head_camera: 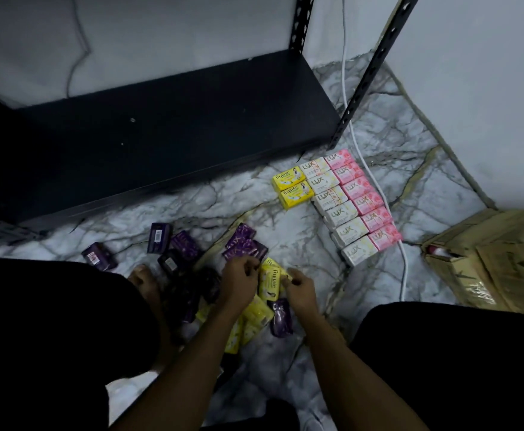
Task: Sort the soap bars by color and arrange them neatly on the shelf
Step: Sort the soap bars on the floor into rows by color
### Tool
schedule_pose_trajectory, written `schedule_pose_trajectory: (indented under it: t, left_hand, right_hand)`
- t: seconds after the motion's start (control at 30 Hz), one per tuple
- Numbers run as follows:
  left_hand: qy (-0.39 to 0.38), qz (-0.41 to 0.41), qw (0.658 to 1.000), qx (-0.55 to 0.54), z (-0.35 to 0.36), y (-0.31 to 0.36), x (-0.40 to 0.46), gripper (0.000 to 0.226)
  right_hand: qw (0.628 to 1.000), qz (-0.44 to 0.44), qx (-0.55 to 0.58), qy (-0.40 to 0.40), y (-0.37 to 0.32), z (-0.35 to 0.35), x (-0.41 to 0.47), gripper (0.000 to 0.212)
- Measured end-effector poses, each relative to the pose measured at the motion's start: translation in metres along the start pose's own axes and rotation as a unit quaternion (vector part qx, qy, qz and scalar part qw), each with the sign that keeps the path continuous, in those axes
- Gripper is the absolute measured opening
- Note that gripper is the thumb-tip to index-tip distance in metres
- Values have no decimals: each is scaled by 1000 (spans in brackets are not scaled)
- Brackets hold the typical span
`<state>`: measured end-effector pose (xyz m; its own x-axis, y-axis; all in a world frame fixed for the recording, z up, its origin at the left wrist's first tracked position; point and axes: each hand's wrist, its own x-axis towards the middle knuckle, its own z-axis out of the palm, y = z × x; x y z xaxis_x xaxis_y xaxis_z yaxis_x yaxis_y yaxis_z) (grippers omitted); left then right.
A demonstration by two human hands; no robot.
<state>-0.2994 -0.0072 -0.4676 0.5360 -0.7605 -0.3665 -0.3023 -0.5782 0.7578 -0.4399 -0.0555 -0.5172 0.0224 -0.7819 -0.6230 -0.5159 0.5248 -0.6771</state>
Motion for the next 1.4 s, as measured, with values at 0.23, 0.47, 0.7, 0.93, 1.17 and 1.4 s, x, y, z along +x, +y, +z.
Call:
schedule_pose_trajectory:
  t: [0.23, 0.47, 0.7, 0.93, 1.17, 1.4]
  left_hand:
    - [-58, -8, 997, 59, -25, -16, -34, 25]
    - [-99, -26, 992, 67, -17, -4, -30, 31]
    - [-138, -50, 982, 122, 12, -4, -26, 58]
    - [-138, 16, 952, 274, 12, 7, 3, 59]
    - [-179, -10, 969, 168, 24, 16, 18, 63]
    - [-120, -160, 977, 76, 40, 21, 26, 61]
  right_hand:
    - [998, 8, -50, -37, 5, 1, -30, 32]
    - [997, 31, -72, -14, 9, 15, -26, 41]
    - [974, 11, -219, 48, -9, 31, -32, 32]
    - [980, -37, -184, 70, -2, 27, -24, 61]
    - [998, -37, -27, 48, 6, 20, 10, 34]
    - [986, 63, 90, 122, -8, 13, 6, 44]
